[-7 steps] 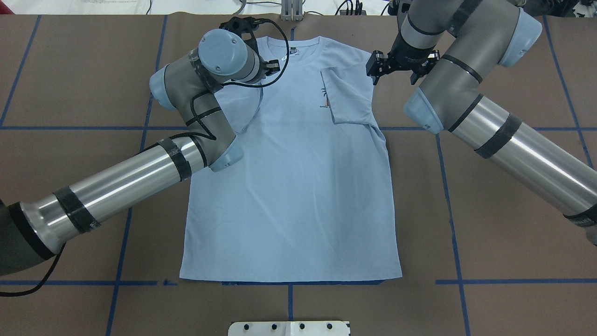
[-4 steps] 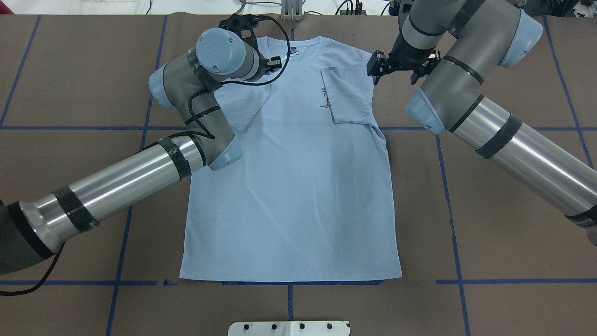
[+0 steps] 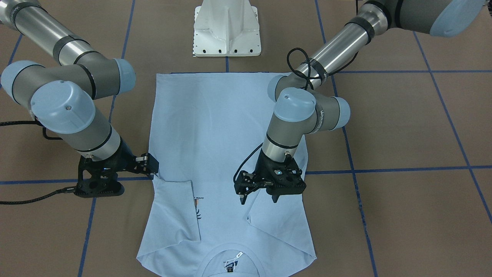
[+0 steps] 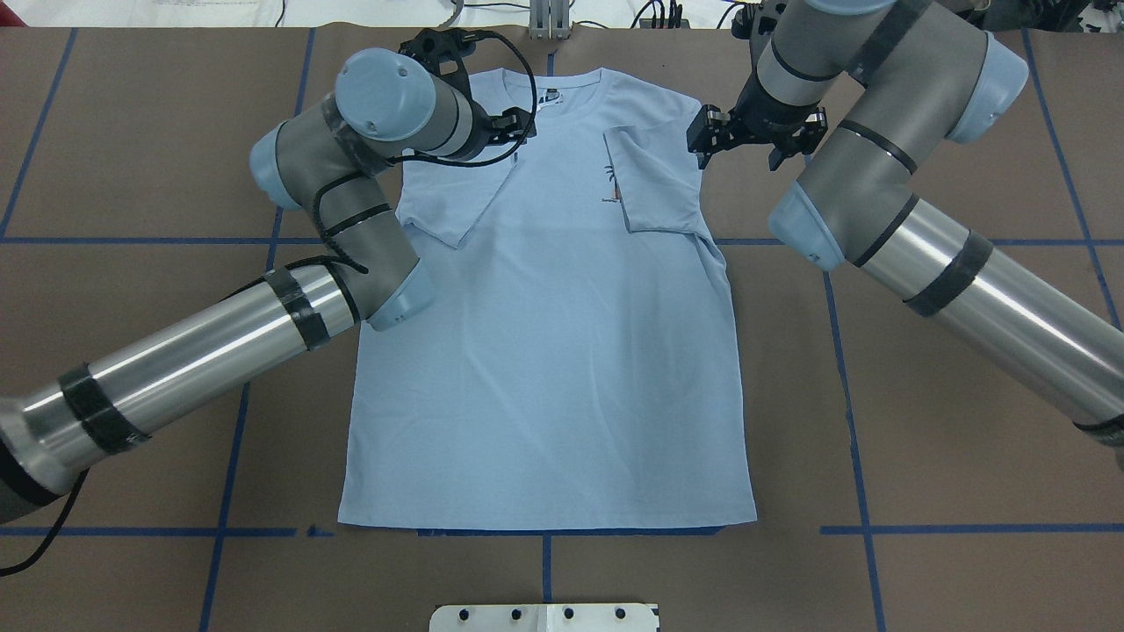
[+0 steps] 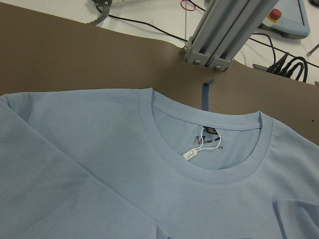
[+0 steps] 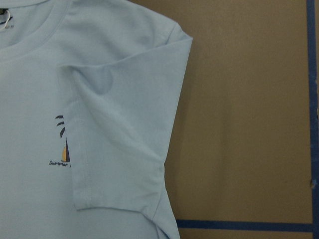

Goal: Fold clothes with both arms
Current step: 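Release the sleeves and move both grippers toward the shirt hem corners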

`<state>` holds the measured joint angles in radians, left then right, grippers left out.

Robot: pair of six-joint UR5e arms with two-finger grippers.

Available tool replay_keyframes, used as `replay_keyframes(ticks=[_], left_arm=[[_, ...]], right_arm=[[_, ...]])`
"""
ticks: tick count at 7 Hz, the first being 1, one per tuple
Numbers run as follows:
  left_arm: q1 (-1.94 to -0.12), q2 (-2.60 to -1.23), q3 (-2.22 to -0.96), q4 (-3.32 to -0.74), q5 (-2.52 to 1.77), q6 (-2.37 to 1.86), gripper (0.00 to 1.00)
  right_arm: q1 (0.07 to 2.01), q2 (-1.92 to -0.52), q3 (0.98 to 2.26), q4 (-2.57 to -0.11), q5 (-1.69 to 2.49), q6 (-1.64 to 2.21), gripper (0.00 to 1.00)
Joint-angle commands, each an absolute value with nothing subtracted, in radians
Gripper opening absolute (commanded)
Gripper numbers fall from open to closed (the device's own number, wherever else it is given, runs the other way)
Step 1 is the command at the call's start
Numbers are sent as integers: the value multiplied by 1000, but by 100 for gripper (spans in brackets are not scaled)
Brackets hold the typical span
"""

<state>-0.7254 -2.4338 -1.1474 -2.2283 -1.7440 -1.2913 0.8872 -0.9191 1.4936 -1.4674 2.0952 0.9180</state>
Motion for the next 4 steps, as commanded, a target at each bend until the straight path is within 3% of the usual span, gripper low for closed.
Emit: replay_keyframes(ticks=[1, 3, 4], left_arm=[[-727, -2244, -1489, -2020, -1789, -1267, 100], [-723, -2075, -1839, -1808, -1789, -1186, 100], [-723, -2024, -1935, -1789, -1787, -1187, 100]], right_arm=[[742, -1103, 1728, -1371, 1969, 1097, 100], [601, -1255, 1889, -1358, 1909, 1204, 100], [498, -1375, 1989, -1321, 1831, 1286, 100]])
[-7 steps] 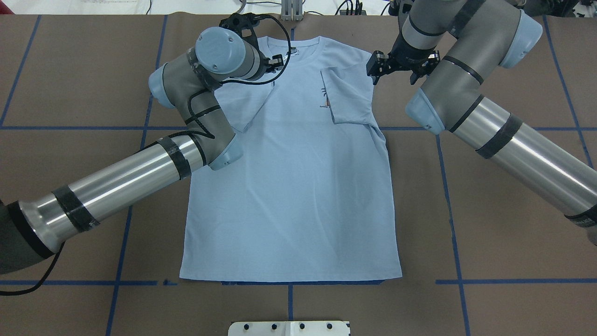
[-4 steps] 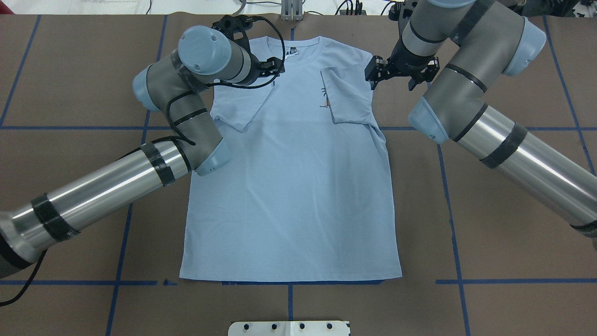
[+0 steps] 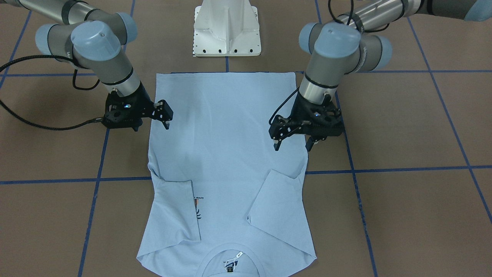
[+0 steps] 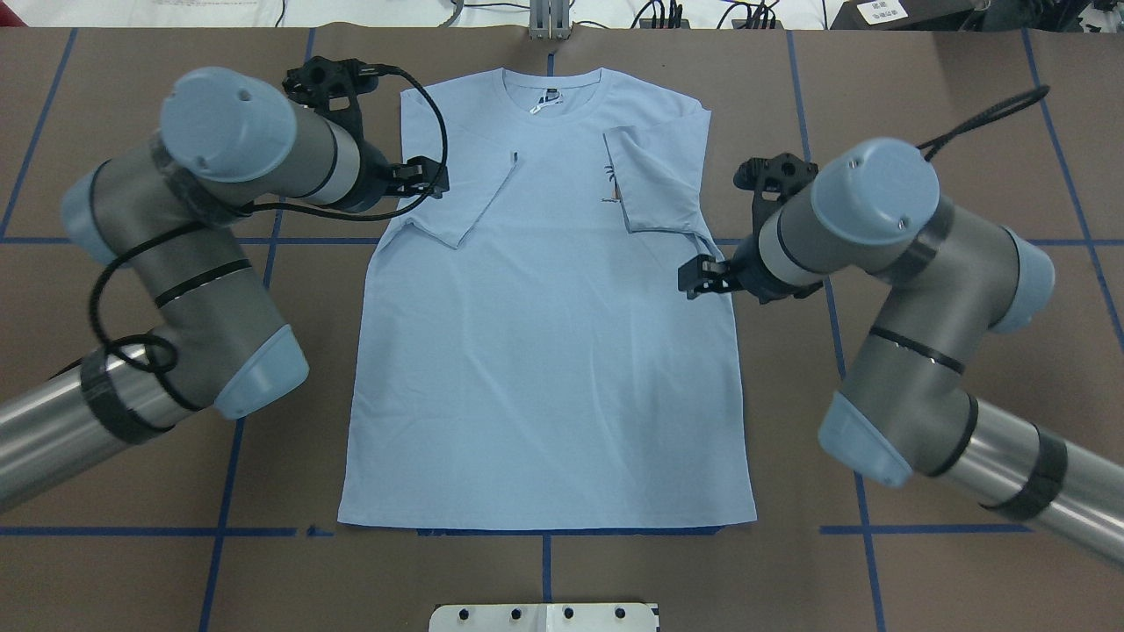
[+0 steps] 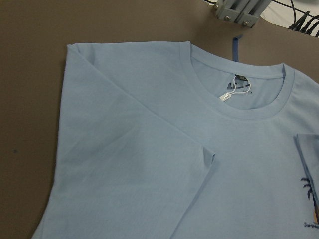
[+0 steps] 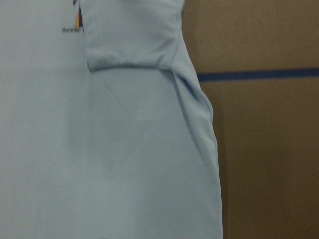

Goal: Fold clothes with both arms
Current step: 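Release the sleeves and move both grippers toward the shirt hem corners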

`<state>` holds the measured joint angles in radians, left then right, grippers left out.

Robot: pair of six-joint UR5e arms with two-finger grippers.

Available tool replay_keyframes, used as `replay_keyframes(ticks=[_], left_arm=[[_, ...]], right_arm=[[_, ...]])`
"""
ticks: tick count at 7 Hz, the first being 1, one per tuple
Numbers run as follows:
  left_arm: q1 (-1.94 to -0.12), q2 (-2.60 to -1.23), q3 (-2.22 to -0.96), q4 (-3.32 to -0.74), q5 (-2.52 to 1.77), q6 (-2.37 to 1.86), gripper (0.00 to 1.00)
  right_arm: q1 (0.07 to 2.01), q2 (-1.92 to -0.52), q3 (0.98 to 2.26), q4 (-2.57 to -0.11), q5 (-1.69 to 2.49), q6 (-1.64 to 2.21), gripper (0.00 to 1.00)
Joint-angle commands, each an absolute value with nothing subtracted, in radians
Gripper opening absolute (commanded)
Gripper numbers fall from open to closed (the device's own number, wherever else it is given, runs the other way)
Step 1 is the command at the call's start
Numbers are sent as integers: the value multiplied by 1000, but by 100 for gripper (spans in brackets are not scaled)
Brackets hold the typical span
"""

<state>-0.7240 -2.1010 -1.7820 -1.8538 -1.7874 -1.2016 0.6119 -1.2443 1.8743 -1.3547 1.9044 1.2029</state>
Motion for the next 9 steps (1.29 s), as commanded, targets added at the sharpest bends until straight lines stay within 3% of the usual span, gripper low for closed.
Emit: replay_keyframes(ticks=[1, 3, 8, 9], left_arm=[[-719, -2007, -1969, -1787, -1789, -1187, 100], [-713, -2009, -1968, -1789, -1784, -1187, 100], [-713, -2011, -1968, -1790, -1786, -1187, 100], [-713, -2013, -1968, -1790, -1786, -1186, 100]], right_arm=[[400, -1458, 2034, -1228, 1747, 1378, 100], [293, -1511, 2045, -1218, 1669, 1399, 100], [247, -1497, 2020, -1224, 1698, 1399, 99], [241, -1494, 2019, -1224, 1701, 1399, 91]])
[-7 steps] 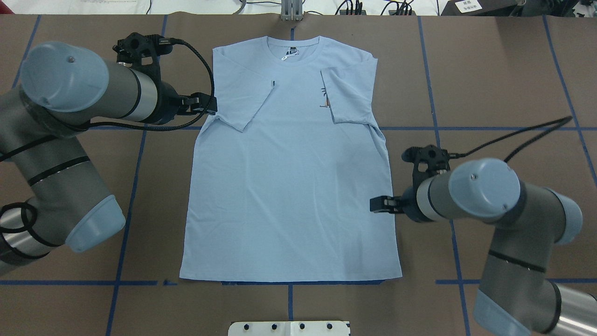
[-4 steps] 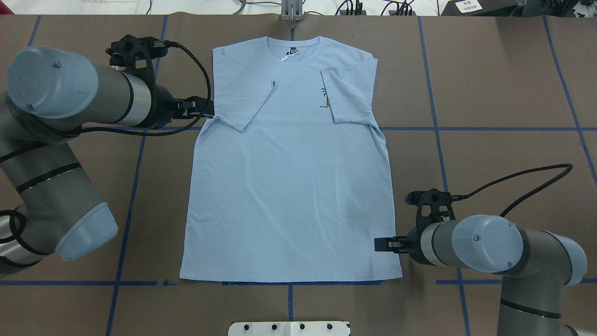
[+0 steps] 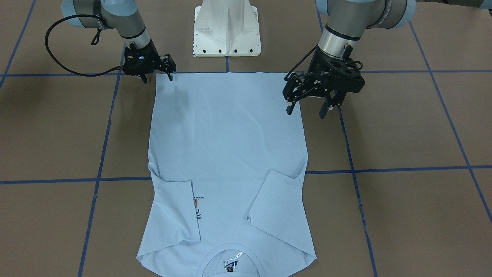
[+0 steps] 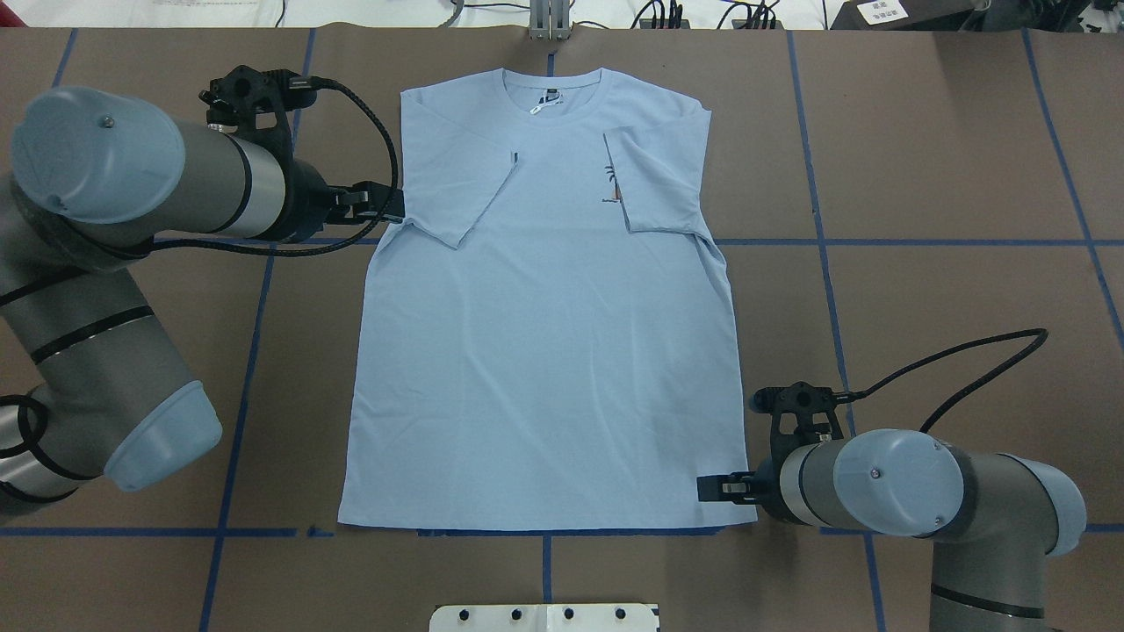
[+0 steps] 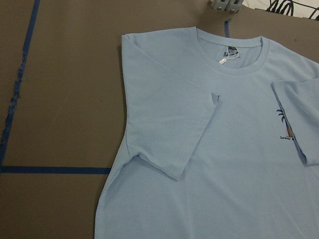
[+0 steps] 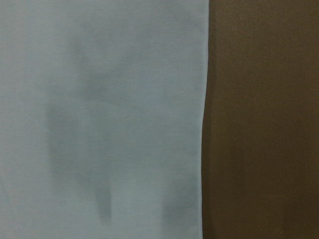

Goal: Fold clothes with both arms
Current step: 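Release the sleeves and move both grippers toward the shirt hem corners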

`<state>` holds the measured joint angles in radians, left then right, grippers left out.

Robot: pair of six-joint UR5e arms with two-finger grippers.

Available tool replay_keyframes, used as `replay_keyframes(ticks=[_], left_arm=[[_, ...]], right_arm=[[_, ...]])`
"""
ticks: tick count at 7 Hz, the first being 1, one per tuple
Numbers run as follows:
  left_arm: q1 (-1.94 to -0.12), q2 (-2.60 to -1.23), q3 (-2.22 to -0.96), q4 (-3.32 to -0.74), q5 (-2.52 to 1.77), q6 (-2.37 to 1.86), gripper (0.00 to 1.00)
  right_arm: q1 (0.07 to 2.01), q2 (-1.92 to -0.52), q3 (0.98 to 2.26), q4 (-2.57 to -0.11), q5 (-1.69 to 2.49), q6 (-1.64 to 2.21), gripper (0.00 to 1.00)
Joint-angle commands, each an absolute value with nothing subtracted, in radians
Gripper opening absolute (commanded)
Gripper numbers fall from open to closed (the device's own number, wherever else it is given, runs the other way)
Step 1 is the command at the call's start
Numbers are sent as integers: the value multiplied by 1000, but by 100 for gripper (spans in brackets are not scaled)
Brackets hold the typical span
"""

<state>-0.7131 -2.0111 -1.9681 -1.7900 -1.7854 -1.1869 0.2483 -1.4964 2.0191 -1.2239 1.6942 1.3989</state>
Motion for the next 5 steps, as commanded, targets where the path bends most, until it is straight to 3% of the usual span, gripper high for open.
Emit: replay_keyframes(ticks=[1, 2, 3, 4, 5], left_arm=[[-712, -2014, -1968, -1790, -1786, -1186, 100], [-713, -2017, -1968, -1789, -1787, -1186, 100], [-713, -2017, -1968, -1789, -1787, -1186, 100], [-713, -2017, -1968, -1789, -1789, -1186, 100], [-712, -2017, -1968, -1789, -1789, -1186, 100]], right_arm=[[236, -1494, 2016, -1224, 1712, 1399, 85], [233, -1493, 2014, -1226, 1716, 1399, 76], [233, -1494, 2013, -1226, 1729, 1399, 48], [233, -1494, 2007, -1226, 1744, 1399, 34], [232, -1494, 2003, -1227, 1744, 1399, 29]])
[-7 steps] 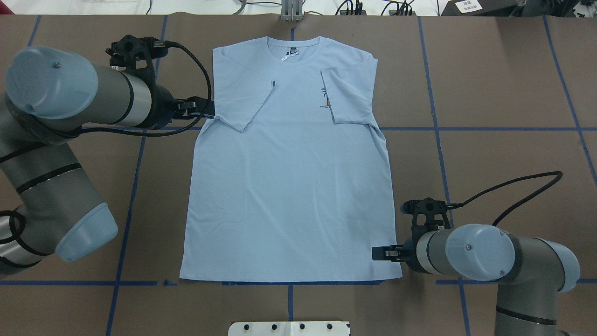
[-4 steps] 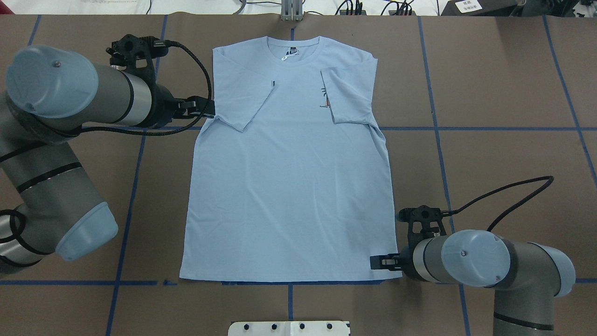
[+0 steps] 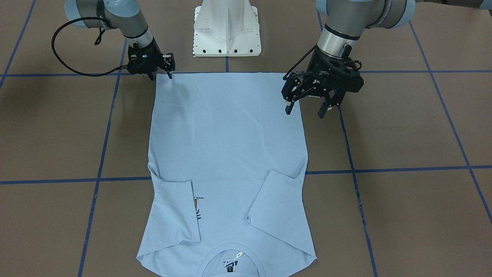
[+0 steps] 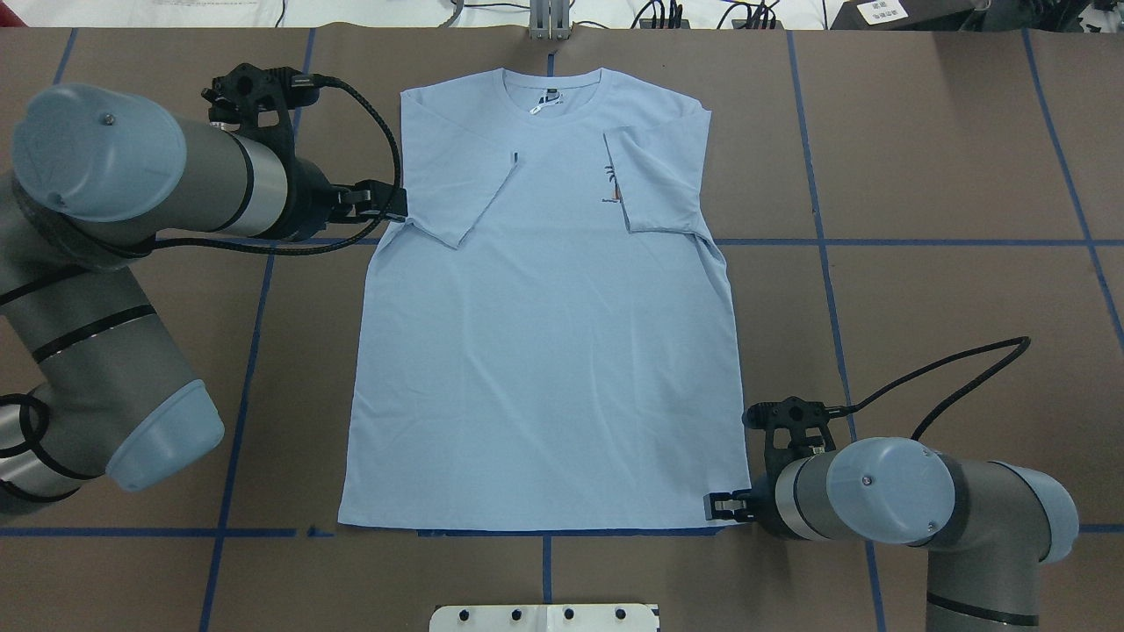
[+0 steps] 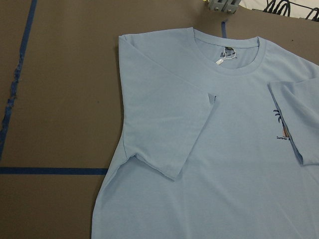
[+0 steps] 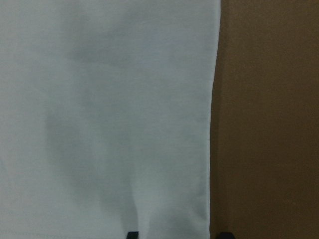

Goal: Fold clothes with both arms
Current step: 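Position both grippers at the hem corners nearest the robot and grasp them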

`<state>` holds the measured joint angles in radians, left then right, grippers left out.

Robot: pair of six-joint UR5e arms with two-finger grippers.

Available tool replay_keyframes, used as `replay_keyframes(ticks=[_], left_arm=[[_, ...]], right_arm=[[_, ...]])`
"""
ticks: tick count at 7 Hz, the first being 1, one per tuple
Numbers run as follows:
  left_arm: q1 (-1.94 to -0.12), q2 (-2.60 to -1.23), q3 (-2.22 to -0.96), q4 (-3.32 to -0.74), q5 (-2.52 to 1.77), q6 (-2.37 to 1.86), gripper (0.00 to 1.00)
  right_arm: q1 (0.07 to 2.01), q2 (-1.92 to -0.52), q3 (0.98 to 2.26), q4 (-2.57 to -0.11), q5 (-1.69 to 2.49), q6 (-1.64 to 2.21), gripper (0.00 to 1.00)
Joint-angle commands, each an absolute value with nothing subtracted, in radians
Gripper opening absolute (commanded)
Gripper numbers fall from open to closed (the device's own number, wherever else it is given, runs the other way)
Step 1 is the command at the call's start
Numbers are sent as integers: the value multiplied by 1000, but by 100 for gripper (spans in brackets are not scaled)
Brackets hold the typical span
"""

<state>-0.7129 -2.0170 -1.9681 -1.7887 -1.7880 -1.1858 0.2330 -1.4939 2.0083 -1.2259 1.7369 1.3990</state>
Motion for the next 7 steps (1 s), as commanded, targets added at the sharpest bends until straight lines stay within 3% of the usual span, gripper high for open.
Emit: replay_keyframes(ticks=[1, 2, 3, 4, 7], left_arm=[[-713, -2017, -1968, -1789, -1789, -1186, 100], [-713, -2017, -1968, -1789, -1789, -1186, 100], [-712, -2017, -1968, -1789, -1789, -1186, 100], [-712, -2017, -1967, -1789, -1789, -1186, 100], [-709, -1947, -1974, -1789, -1843, -1231, 100]], right_arm=[[230, -1496, 2003, -1227, 1746, 1399, 29], [232, -1496, 2005, -1227, 1746, 1399, 26], [232, -1497, 2006, -1226, 1768, 1397, 5], [236, -1497, 2009, -1226, 1775, 1399, 0], [250, -1496, 2028, -1221, 1733, 1407, 0]])
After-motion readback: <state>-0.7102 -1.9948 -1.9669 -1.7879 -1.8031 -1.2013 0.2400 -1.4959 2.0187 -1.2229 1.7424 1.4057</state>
